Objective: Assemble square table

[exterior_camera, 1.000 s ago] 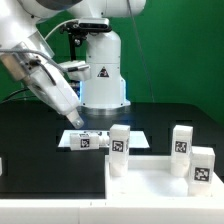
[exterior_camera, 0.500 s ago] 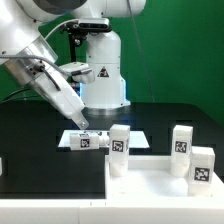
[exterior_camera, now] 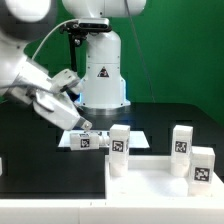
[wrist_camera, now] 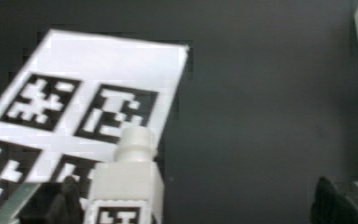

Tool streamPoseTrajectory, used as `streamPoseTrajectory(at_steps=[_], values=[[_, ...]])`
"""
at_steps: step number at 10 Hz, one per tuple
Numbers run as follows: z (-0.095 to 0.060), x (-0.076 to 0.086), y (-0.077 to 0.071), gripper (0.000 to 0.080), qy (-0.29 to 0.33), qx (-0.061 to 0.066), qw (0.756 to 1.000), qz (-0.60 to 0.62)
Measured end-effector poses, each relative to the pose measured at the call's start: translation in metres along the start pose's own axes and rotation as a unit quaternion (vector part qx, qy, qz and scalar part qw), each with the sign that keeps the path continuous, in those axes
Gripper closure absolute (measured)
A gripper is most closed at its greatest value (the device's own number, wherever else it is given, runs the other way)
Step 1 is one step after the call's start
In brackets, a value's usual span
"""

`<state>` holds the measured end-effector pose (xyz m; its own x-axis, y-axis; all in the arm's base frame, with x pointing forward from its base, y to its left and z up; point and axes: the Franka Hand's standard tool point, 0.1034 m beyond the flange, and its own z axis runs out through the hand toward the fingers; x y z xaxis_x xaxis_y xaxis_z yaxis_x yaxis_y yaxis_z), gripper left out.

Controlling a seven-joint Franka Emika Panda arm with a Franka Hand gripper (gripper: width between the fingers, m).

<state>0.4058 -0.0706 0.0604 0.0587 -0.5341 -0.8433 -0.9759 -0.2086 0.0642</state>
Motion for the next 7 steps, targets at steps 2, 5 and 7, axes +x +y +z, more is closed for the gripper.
streamPoseTrajectory(at_steps=[2, 5, 7], values=[[-0.003, 0.009, 0.002, 0.0151, -0.028, -0.005, 1.0, 0.01], [0.014, 0.028, 0.022, 0.0151, -0.019, -0.01, 0.999, 0.034], [0.024, 0.04, 0.023, 0.0151, 0.002, -0.014, 0.999, 0.039]])
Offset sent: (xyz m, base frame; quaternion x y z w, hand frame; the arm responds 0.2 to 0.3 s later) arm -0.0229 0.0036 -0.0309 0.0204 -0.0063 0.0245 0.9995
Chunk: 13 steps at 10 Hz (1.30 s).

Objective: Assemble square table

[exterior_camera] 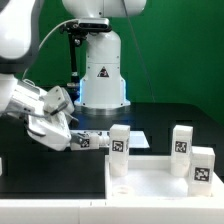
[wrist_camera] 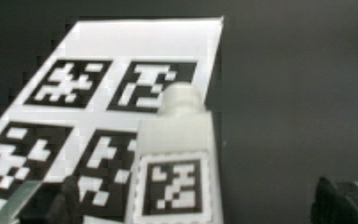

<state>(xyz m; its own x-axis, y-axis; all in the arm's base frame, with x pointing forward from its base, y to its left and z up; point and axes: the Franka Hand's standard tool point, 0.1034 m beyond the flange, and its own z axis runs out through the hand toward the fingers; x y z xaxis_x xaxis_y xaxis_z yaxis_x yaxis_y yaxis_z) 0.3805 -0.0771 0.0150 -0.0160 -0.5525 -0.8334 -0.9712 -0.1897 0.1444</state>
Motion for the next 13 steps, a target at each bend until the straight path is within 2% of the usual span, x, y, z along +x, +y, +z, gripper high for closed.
streamPoseTrajectory(at_steps=[4, 6, 7, 8, 10, 11, 12, 13], values=[[0.005, 0.009, -0.006, 0.0151, 0.045, 0.002, 0.999, 0.004], [0.004, 0.01, -0.006, 0.0396, 0.046, 0.003, 0.999, 0.005], [0.004, 0.01, -0.006, 0.0396, 0.046, 0.003, 0.999, 0.005], [0.004, 0.01, -0.006, 0.0516, 0.046, 0.003, 0.999, 0.005], [0.002, 0.009, -0.008, 0.0515, 0.054, 0.002, 0.999, 0.001], [-0.013, -0.005, -0.015, 0.0515, 0.049, -0.01, 0.999, -0.021], [-0.037, -0.019, -0.031, 0.0515, 0.049, 0.003, 0.998, -0.042], [-0.056, -0.028, -0.045, 0.0515, 0.08, 0.009, 0.995, -0.063]])
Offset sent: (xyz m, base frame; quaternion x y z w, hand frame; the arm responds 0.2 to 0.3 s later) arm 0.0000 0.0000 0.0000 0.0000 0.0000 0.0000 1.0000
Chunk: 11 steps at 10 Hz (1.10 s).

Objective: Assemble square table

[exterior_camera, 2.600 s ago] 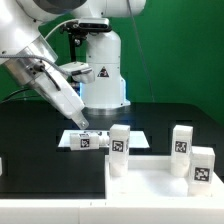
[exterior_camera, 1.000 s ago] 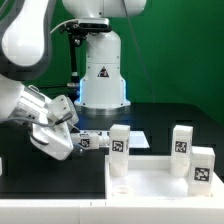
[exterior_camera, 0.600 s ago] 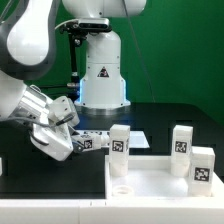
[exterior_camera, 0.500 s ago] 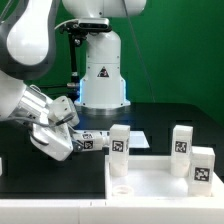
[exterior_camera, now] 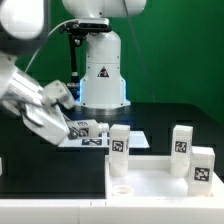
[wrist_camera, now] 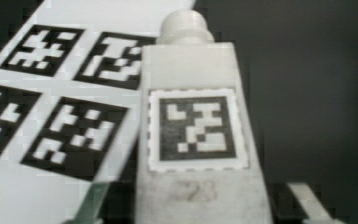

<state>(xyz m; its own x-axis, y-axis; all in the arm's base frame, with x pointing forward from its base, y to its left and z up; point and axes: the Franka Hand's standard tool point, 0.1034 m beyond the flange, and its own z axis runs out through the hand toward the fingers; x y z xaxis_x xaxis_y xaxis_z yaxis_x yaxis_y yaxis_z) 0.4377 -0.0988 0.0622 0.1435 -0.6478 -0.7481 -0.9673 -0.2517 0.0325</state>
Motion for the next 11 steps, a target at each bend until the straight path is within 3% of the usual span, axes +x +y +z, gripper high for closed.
streamPoseTrajectory(at_steps=[1, 2, 3, 4, 5, 6, 8, 9, 11], values=[[-0.019, -0.015, -0.019, 0.0515, 0.054, 0.01, 0.998, -0.034], [-0.015, -0.018, -0.016, 0.0515, 0.089, 0.022, 0.995, -0.039], [-0.007, -0.015, -0.01, 0.0515, 0.098, 0.02, 0.994, -0.031], [-0.012, -0.005, -0.017, 0.0515, 0.144, 0.021, 0.988, -0.043], [-0.018, 0.008, -0.024, 0.0515, 0.197, 0.011, 0.978, -0.066], [-0.033, 0.006, -0.041, 0.0515, 0.231, 0.001, 0.968, -0.095], [-0.069, -0.011, -0.094, 0.0515, 0.314, -0.005, 0.938, -0.149], [-0.066, -0.025, -0.108, 0.0515, 0.335, -0.006, 0.929, -0.158], [-0.062, -0.021, -0.114, 0.0515, 0.393, 0.02, 0.905, -0.162]])
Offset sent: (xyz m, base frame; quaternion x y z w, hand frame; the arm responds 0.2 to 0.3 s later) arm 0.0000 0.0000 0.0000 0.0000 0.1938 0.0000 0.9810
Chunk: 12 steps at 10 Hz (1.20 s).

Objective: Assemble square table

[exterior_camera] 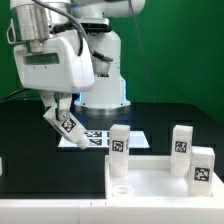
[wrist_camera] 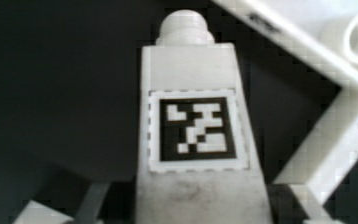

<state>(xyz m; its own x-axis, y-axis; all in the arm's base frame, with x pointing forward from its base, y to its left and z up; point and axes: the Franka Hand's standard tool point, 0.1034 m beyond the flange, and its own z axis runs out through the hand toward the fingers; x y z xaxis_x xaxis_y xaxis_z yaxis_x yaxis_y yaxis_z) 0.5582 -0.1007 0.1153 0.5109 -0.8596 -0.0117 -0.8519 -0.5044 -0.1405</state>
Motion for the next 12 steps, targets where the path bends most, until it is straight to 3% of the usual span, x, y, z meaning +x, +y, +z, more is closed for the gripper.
streamPoseTrajectory(at_steps=[1, 2, 3, 4, 5, 7, 9, 10, 12], values=[[0.002, -0.005, -0.009, 0.0515, 0.028, 0.01, 1.0, -0.002], [0.002, -0.006, -0.029, 0.0515, 0.047, 0.009, 0.999, -0.012], [-0.006, -0.001, -0.064, 0.0515, 0.077, 0.021, 0.996, -0.027], [-0.013, -0.013, -0.092, 0.0515, 0.098, 0.042, 0.994, -0.009], [-0.015, -0.028, -0.11, 0.0515, 0.125, 0.06, 0.99, -0.018], [-0.002, -0.039, -0.112, 0.0515, 0.166, 0.069, 0.984, -0.02], [-0.001, -0.038, -0.112, 0.0515, 0.17, 0.064, 0.983, -0.036], [-0.006, -0.029, -0.109, 0.0515, 0.175, 0.055, 0.981, -0.059], [-0.019, -0.016, -0.121, 0.0515, 0.203, 0.04, 0.97, -0.127]])
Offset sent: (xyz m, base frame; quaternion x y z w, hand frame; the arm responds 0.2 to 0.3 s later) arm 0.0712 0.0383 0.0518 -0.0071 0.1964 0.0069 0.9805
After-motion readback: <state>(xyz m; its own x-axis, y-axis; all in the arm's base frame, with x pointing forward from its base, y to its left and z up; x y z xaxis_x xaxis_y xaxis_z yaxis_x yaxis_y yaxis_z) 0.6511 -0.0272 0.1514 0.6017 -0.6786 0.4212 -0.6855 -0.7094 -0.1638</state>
